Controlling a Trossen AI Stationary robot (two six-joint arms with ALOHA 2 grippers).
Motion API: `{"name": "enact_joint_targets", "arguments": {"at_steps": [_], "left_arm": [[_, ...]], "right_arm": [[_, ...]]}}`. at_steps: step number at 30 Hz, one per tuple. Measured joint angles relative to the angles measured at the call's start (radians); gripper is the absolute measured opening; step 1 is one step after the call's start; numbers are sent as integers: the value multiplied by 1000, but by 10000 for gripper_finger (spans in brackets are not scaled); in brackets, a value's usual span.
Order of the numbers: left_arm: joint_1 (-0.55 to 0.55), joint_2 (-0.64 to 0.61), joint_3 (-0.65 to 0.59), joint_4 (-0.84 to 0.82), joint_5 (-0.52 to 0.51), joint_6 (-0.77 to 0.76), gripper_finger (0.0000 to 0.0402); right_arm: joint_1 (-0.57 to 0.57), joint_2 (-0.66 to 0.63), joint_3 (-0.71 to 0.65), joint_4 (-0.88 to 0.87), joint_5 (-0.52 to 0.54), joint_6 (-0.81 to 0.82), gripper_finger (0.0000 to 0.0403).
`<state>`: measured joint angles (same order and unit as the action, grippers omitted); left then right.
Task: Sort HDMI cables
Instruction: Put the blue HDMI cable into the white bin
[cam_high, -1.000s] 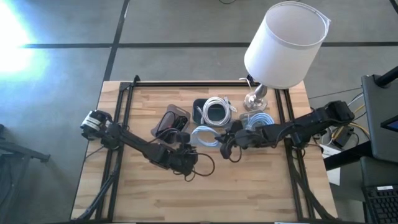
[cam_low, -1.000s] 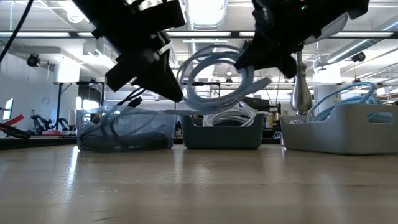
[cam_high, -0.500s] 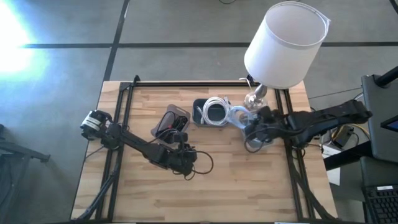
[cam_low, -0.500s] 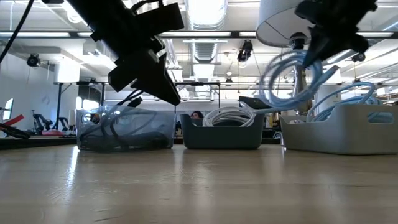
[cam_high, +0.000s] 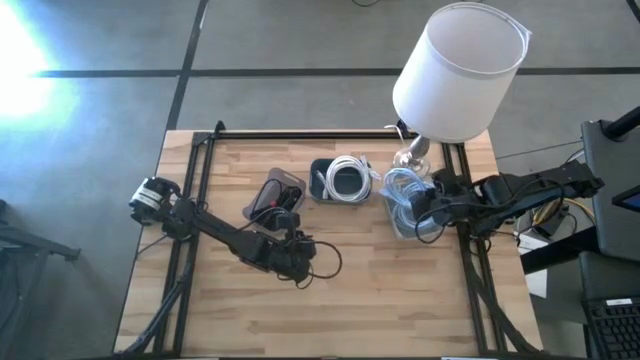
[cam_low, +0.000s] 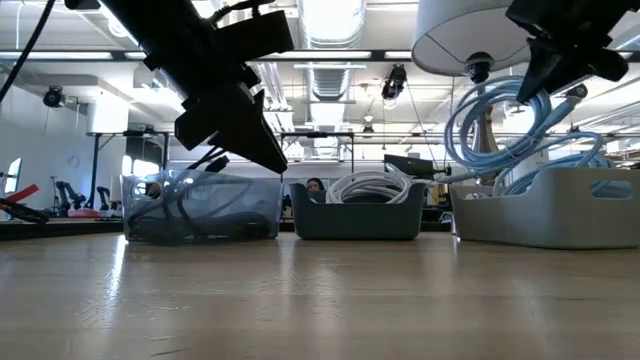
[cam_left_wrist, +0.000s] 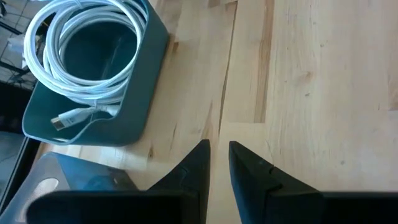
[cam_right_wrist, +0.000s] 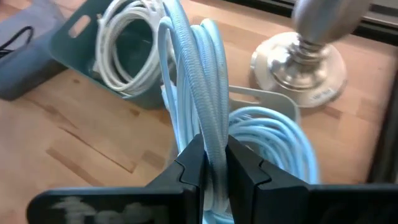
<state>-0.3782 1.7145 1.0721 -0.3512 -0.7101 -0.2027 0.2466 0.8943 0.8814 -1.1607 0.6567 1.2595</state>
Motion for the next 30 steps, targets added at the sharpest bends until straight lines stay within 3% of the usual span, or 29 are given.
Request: {"name": "enact_joint_targets", "arguments": {"at_steps": [6, 15, 23, 30], "left_arm": [[0, 0, 0, 0, 0, -37, 62], [0, 0, 0, -1, 0, -96, 62], [0, 0, 0, -1, 0, -113, 62], [0, 0, 0, 0, 0, -113, 62]], "right_arm": [[0, -2, -2, -106, 5, 91, 38], [0, 88, -53, -100, -28, 208, 38], [0, 166, -54, -63, -171, 136, 46], [0, 148, -54, -109, -178, 109, 77]]}}
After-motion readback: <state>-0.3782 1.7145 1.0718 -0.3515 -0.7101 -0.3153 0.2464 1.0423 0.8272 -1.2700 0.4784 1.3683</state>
